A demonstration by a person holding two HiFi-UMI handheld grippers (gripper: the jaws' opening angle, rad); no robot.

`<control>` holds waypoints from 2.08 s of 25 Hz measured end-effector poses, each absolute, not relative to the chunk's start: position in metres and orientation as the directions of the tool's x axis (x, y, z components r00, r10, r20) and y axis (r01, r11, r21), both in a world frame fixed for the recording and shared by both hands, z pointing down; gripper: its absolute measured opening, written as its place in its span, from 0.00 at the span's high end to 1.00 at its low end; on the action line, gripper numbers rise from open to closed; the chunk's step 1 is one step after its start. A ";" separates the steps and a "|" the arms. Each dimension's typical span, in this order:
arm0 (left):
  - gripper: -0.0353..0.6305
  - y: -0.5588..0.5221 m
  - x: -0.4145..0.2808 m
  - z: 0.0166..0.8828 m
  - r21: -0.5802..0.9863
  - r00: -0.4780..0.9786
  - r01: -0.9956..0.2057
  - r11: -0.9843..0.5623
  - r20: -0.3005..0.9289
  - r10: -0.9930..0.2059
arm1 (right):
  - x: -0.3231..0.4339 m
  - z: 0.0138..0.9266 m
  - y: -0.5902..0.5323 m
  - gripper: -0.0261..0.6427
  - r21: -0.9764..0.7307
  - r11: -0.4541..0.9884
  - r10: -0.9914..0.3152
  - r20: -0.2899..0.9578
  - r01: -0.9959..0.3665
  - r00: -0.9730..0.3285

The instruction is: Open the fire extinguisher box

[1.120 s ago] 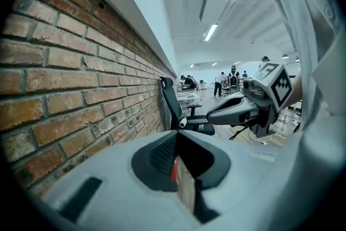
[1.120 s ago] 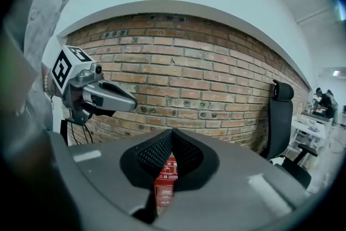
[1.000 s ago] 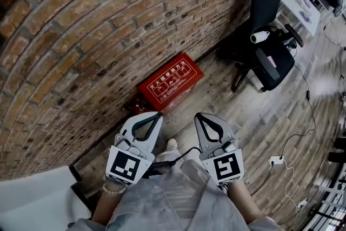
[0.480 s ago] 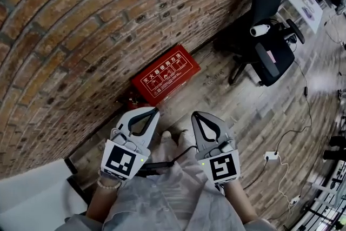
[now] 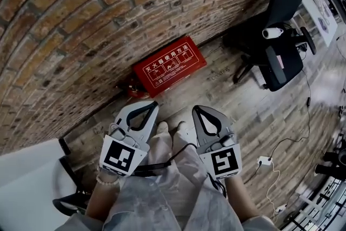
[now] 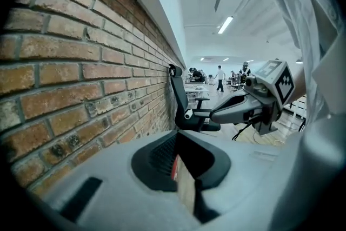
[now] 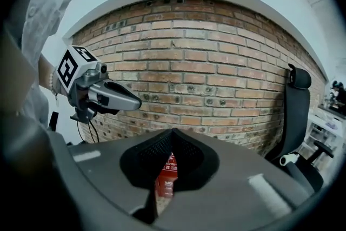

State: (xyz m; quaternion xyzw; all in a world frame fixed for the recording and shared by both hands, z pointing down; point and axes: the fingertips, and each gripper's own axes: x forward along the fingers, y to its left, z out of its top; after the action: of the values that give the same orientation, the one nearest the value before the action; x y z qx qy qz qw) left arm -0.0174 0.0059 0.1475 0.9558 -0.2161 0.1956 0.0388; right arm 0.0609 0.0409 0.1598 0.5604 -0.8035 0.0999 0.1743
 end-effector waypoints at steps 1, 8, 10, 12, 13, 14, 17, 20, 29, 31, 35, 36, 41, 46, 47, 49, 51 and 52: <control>0.95 0.006 -0.018 0.150 -0.005 0.825 -0.438 -0.899 0.394 -0.405 | 0.061 0.163 0.040 0.95 0.031 0.362 -0.860 0.396 -0.932 -0.321; 0.95 0.004 -0.023 0.178 0.020 0.795 -0.485 -0.874 0.427 -0.431 | 0.062 0.191 0.034 0.95 0.001 0.413 -0.821 0.433 -0.911 -0.372; 0.95 0.004 -0.025 0.188 0.024 0.786 -0.494 -0.869 0.439 -0.435 | 0.062 0.201 0.032 0.95 -0.010 0.420 -0.810 0.446 -0.907 -0.380; 0.95 0.004 -0.027 0.199 0.026 0.776 -0.500 -0.866 0.456 -0.434 | 0.063 0.211 0.030 0.95 -0.025 0.426 -0.800 0.457 -0.905 -0.389; 0.95 0.004 -0.027 0.205 0.028 0.773 -0.504 -0.863 0.461 -0.436 | 0.063 0.217 0.029 0.95 -0.033 0.431 -0.794 0.462 -0.902 -0.396; 0.95 0.004 -0.028 0.210 0.032 0.770 -0.509 -0.860 0.463 -0.438 | 0.063 0.222 0.027 0.95 -0.040 0.438 -0.788 0.464 -0.898 -0.405; 0.95 0.003 -0.031 0.229 0.044 0.760 -0.514 -0.857 0.485 -0.432 | 0.064 0.239 0.022 0.95 -0.064 0.449 -0.774 0.471 -0.891 -0.424; 0.95 0.002 -0.034 0.249 0.056 0.748 -0.528 -0.848 0.504 -0.432 | 0.066 0.258 0.016 0.95 -0.093 0.452 -0.759 0.481 -0.887 -0.438; 0.95 -0.004 -0.031 0.307 0.125 0.731 -0.579 -0.806 0.518 -0.445 | 0.079 0.325 -0.004 0.95 -0.197 0.417 -0.729 0.510 -0.887 -0.457; 0.95 -0.003 -0.031 0.322 0.121 0.720 -0.581 -0.805 0.537 -0.439 | 0.081 0.341 -0.009 0.95 -0.248 0.391 -0.723 0.513 -0.886 -0.463; 0.95 -0.001 -0.029 0.346 0.137 0.715 -0.589 -0.797 0.547 -0.435 | 0.085 0.375 -0.016 0.95 -0.348 0.329 -0.713 0.518 -0.878 -0.472; 0.95 0.000 -0.029 0.352 0.141 0.715 -0.591 -0.794 0.549 -0.434 | 0.086 0.384 -0.018 0.95 -0.373 0.312 -0.711 0.519 -0.874 -0.475; 0.95 0.003 -0.033 0.382 0.167 0.705 -0.607 -0.777 0.565 -0.429 | 0.085 0.426 -0.022 0.95 -0.500 0.222 -0.696 0.520 -0.837 -0.496; 0.95 0.005 -0.029 0.405 0.200 0.696 -0.622 -0.757 0.584 -0.417 | 0.084 0.457 -0.027 0.92 -0.596 0.166 -0.669 0.517 -0.785 -0.534; 0.95 0.005 -0.028 0.410 0.210 0.694 -0.627 -0.750 0.588 -0.416 | 0.084 0.462 -0.028 0.89 -0.613 0.155 -0.667 0.513 -0.774 -0.540; 0.95 0.005 -0.028 0.418 0.230 0.691 -0.641 -0.733 0.588 -0.419 | 0.083 0.472 -0.032 0.86 -0.648 0.129 -0.666 0.504 -0.750 -0.550; 0.95 0.005 -0.028 0.427 0.251 0.690 -0.651 -0.716 0.588 -0.422 | 0.084 0.481 -0.037 0.83 -0.682 0.099 -0.669 0.493 -0.725 -0.556; 0.95 0.005 -0.028 0.433 0.264 0.690 -0.655 -0.708 0.591 -0.418 | 0.084 0.485 -0.039 0.82 -0.697 0.085 -0.672 0.487 -0.712 -0.558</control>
State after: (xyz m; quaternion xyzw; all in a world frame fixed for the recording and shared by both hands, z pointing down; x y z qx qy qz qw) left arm -0.0277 0.0046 0.4327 0.8887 -0.3020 0.2528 0.2345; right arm 0.0844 -0.0390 0.4855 0.4698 -0.7364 0.4864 0.0202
